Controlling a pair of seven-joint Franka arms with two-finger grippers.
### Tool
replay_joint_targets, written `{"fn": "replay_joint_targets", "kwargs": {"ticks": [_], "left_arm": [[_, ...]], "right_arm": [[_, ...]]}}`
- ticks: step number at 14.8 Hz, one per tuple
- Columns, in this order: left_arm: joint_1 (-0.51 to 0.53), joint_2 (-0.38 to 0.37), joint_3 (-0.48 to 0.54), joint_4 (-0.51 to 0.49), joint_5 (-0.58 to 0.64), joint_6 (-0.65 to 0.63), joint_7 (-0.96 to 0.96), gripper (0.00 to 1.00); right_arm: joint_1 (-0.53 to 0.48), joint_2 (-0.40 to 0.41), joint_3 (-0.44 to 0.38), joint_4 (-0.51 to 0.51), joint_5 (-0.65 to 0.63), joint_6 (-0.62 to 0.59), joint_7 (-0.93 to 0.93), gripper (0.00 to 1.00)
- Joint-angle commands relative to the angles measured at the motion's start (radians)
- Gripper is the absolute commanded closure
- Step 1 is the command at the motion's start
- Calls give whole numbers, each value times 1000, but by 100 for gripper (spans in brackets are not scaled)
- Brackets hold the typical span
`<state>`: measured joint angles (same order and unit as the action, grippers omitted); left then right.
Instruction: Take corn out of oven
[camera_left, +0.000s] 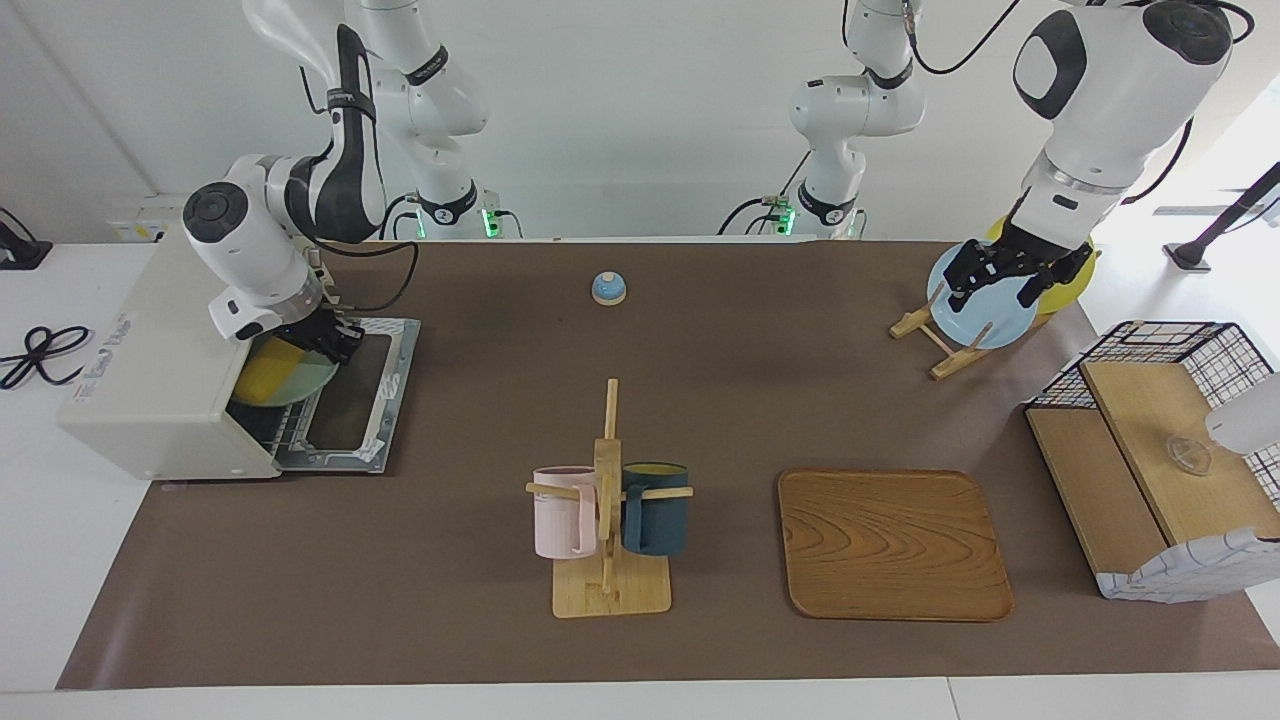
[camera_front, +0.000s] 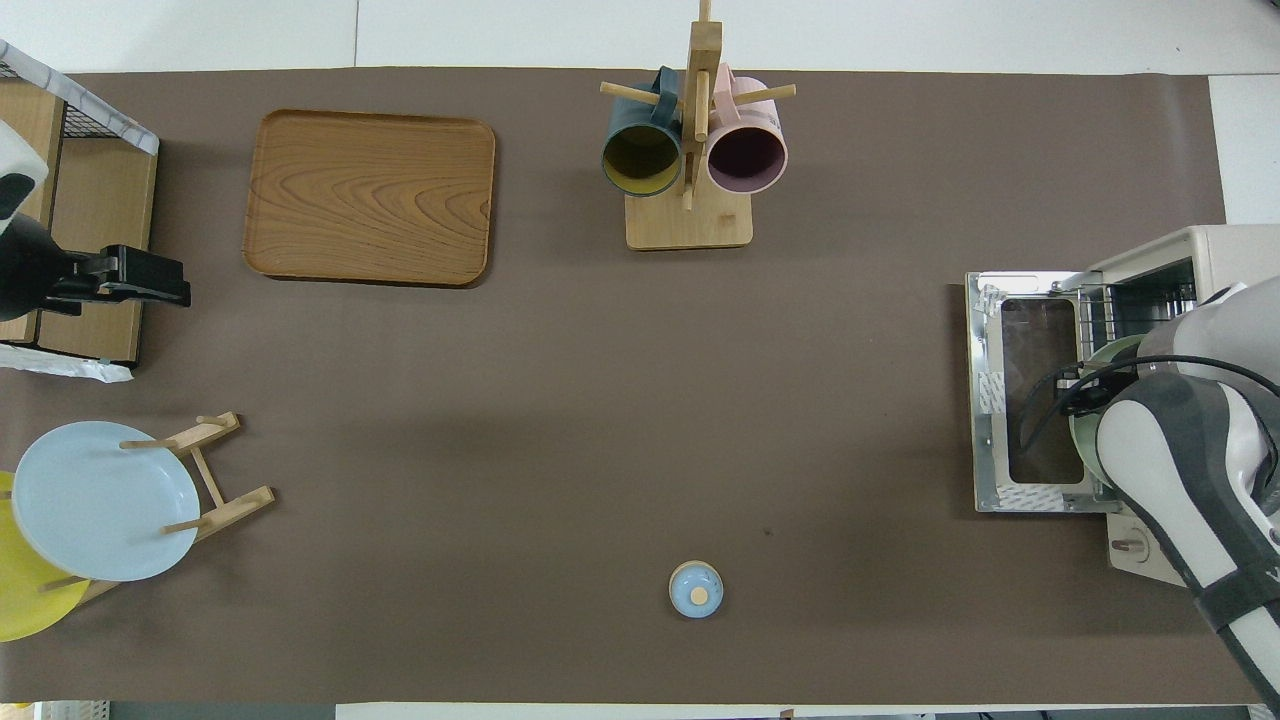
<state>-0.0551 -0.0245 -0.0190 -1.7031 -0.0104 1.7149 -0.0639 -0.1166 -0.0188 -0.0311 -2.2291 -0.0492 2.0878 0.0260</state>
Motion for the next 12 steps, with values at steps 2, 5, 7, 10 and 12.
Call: {"fn": "replay_joint_targets", "kwargs": {"ticks": [2, 5, 7, 10, 12], "left_arm": [[11, -12, -4, -4, -6, -1, 4, 0], [11, -12, -4, -4, -6, -1, 3, 0], [11, -12, -4, -4, -6, -1, 3, 0], [11, -12, -4, -4, -6, -1, 3, 0], [12, -12, -4, -4, -6, -1, 3, 0]], "right_arm": [[61, -12, 22, 9, -47, -14, -15, 100], [141, 14, 23, 97, -52, -101, 46, 100], [213, 23, 23, 135, -57, -144, 119, 100], [317, 33, 25, 157, -69, -153, 225, 100], [391, 94, 25, 231, -69, -191, 316, 100]]}}
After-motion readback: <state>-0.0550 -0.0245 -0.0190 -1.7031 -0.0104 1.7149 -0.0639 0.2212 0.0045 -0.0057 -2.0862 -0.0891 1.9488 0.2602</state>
